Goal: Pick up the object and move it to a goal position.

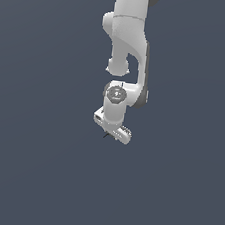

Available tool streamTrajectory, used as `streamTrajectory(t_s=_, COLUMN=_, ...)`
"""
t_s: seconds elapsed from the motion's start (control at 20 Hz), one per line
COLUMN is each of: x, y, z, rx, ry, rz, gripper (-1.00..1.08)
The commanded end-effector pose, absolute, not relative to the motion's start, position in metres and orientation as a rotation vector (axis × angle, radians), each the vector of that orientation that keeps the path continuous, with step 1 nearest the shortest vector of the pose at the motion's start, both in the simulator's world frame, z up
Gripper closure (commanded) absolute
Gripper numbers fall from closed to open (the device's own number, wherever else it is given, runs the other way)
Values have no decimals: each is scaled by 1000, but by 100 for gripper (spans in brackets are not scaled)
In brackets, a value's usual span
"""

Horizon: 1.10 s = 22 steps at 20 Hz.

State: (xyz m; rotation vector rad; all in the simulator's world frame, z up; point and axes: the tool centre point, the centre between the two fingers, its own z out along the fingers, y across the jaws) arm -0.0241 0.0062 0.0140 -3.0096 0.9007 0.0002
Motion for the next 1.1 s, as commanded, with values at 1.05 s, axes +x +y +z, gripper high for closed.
streamTrajectory(t_s=1.05, x=-10, y=-40, z=190, rx=-3008, ry=903, rz=0, gripper=108)
